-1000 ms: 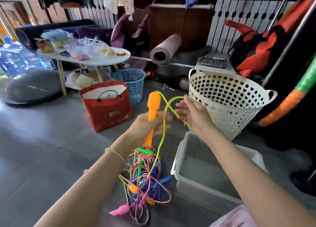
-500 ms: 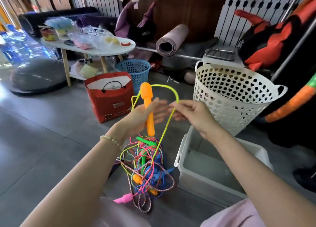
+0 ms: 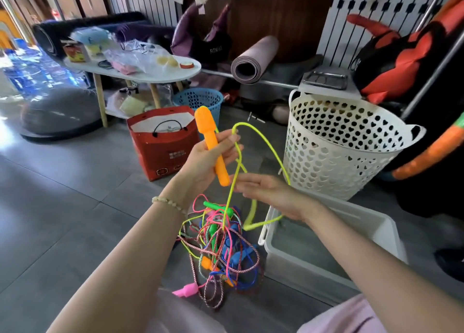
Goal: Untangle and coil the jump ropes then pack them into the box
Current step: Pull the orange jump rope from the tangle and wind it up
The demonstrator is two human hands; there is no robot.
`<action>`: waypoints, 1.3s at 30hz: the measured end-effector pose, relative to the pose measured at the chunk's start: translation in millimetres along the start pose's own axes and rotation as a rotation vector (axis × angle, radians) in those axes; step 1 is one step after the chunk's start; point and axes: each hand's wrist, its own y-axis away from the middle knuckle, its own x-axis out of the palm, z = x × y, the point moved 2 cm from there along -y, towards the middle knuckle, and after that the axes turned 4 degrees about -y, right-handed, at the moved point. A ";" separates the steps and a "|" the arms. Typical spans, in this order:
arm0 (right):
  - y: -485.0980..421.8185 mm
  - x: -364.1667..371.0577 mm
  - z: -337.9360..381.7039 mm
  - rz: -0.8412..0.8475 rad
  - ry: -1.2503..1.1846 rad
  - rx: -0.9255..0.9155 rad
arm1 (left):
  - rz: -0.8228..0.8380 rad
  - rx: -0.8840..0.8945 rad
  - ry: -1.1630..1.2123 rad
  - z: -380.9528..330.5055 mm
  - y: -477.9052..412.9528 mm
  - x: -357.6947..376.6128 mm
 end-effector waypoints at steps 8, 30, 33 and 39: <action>-1.4 -23.9 30.4 -0.500 -0.208 -0.275 | 0.217 -0.125 -0.292 26.1 4.2 -13.1; -8.9 -25.6 25.8 -0.530 -0.207 -0.273 | 0.240 -0.115 -0.421 38.5 -0.5 -12.3; -7.4 -37.4 32.0 -0.658 -0.400 -0.348 | 0.338 -0.128 -0.664 47.1 4.6 -11.1; -8.7 -35.4 28.3 -0.638 -0.420 -0.338 | 0.347 -0.143 -0.524 35.3 9.0 4.7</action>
